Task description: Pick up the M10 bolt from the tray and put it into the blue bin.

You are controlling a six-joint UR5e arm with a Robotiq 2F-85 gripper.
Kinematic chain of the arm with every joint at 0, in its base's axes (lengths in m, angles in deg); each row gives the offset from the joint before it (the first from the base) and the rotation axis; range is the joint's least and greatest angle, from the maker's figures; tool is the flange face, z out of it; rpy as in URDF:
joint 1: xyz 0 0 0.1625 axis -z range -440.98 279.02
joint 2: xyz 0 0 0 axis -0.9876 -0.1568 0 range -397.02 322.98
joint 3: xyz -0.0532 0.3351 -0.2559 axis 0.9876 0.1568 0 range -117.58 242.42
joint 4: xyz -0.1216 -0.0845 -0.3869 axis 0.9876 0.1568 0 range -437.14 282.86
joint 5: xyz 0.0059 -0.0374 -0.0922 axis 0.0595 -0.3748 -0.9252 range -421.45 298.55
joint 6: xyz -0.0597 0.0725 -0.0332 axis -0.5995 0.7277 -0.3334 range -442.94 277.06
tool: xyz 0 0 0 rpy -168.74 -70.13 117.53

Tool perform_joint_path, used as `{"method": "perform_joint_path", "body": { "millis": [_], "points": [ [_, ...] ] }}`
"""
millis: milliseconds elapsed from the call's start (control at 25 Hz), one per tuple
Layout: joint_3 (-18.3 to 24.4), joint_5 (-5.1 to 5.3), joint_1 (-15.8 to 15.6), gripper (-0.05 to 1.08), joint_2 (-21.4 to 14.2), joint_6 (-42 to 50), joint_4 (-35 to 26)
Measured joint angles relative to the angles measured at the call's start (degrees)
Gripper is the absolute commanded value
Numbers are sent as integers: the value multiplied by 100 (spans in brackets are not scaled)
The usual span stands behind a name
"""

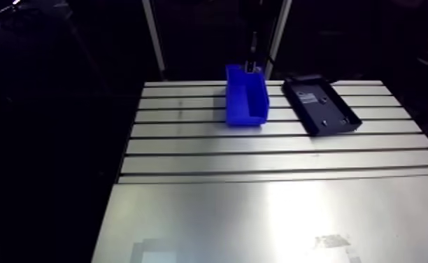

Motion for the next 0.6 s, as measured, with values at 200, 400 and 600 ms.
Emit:
{"method": "perform_joint_path", "body": {
  "millis": [200, 400, 600],
  "points": [
    [-118, 2, -1, 99, 118, 22, 165],
    [-225, 10, -7, 99, 233, 62, 339],
    [-294, 9, -2, 99, 356, 82, 475]
  ]
}}
